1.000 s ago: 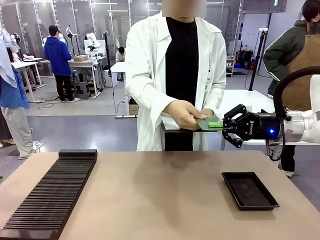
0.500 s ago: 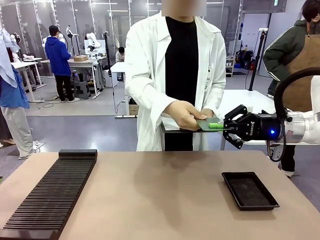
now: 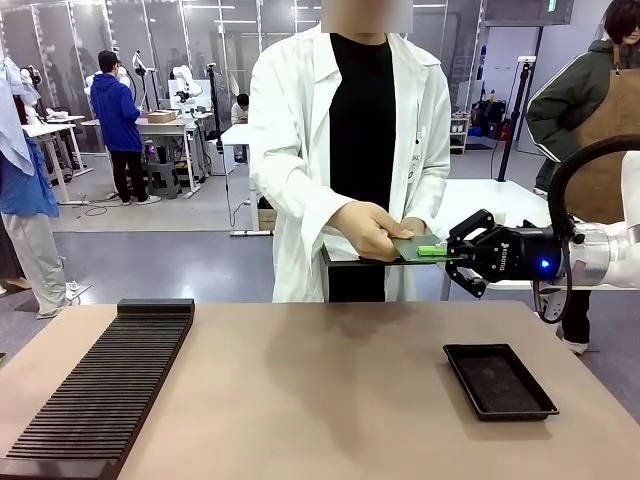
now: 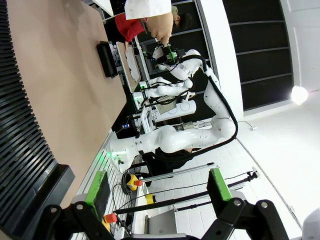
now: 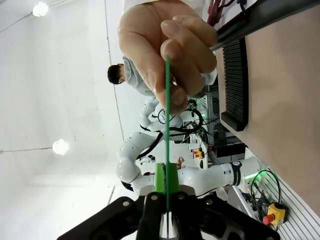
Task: Inspect the PCB.
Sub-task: Place the Blank PCB in the ESD tray.
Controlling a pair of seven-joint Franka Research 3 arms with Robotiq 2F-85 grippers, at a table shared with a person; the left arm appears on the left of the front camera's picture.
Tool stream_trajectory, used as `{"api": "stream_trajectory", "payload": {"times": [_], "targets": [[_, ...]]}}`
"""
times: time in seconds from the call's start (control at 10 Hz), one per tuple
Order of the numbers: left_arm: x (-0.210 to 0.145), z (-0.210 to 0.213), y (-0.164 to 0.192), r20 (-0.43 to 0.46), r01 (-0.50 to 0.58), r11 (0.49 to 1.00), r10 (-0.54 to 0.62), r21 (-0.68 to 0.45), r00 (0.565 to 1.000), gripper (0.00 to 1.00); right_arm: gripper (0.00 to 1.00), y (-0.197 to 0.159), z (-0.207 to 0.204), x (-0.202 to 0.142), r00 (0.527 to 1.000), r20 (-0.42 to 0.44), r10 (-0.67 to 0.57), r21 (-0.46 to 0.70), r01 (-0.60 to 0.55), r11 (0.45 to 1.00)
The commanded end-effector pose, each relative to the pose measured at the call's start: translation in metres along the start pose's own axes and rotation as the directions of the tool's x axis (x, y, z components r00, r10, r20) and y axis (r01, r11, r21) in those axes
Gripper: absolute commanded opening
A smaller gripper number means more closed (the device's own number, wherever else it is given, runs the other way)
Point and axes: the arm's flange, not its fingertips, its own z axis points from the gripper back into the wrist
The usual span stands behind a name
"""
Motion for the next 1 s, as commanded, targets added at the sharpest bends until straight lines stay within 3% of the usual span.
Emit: {"api": "stream_trajectory", "payload": {"times": [0.0,0.9], "targets": [[-0.0006,0.0012,-0.0008,-0.006,0.000,1.000,0.000,0.004,1.000,1.00,0.00,0.0025,-0.0016,0.0010,1.000,0.001,0.006,-0.004,-0.006,1.000],[-0.0006,0.0012,-0.0008,-0.006,0.000,1.000,0.000,0.004,1.000,1.00,0.00,0.0025,-0.0016,0.0010,1.000,0.001,0.006,-0.004,-0.006,1.000]]}}
